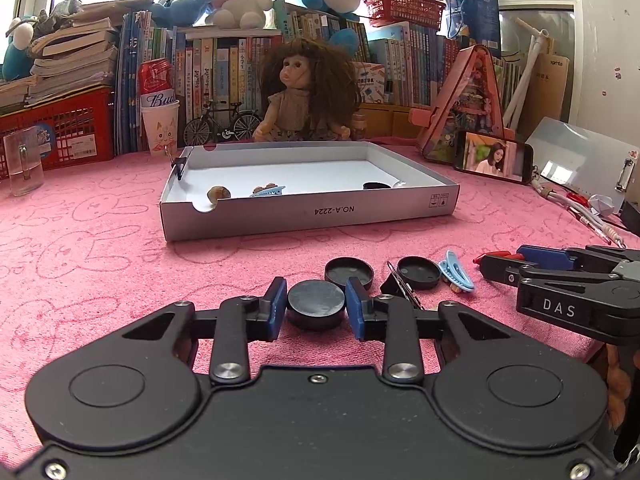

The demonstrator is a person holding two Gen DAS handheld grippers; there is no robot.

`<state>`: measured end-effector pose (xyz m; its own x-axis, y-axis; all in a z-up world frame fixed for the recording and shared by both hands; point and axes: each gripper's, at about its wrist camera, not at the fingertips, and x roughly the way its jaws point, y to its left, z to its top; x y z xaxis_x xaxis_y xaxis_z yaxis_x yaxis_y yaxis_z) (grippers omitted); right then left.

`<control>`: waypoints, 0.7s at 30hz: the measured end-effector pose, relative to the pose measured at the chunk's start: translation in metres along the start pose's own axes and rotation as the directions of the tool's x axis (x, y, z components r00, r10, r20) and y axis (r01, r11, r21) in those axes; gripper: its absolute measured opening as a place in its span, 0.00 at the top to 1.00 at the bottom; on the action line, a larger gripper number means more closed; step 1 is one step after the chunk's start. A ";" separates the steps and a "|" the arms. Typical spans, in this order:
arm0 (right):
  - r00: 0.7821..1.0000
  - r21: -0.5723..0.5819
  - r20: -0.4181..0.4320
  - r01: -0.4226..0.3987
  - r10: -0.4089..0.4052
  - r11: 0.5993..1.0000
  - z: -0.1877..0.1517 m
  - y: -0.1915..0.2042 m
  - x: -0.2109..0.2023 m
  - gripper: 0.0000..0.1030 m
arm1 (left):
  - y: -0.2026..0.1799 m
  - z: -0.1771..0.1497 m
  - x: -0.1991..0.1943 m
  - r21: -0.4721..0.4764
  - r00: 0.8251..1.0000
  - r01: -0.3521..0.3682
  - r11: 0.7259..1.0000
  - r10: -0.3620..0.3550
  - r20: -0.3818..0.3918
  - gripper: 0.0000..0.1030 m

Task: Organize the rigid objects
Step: 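Grasp a black round lid with the left tool while the right tool grasps a red crayon, then carry the lid and crayon into the tray while the right tool opens to release the crayon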

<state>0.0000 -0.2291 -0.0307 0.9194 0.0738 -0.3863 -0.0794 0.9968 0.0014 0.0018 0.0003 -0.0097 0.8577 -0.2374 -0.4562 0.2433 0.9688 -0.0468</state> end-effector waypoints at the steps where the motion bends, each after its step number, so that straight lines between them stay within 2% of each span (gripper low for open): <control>1: 1.000 -0.001 0.003 -0.003 0.003 1.000 0.001 0.001 -0.001 0.53 | 0.001 0.000 0.000 -0.003 1.000 -0.002 1.000 0.002 0.001 0.71; 21: 0.999 0.017 0.048 -0.005 0.004 1.000 0.017 -0.004 -0.003 0.53 | 0.013 0.016 0.001 -0.061 1.000 -0.024 0.998 0.025 0.017 0.71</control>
<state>0.0046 -0.2332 -0.0138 0.9366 0.0795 -0.3413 -0.0777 0.9968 0.0191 0.0127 0.0111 0.0035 0.8713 -0.2139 -0.4417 0.1944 0.9768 -0.0897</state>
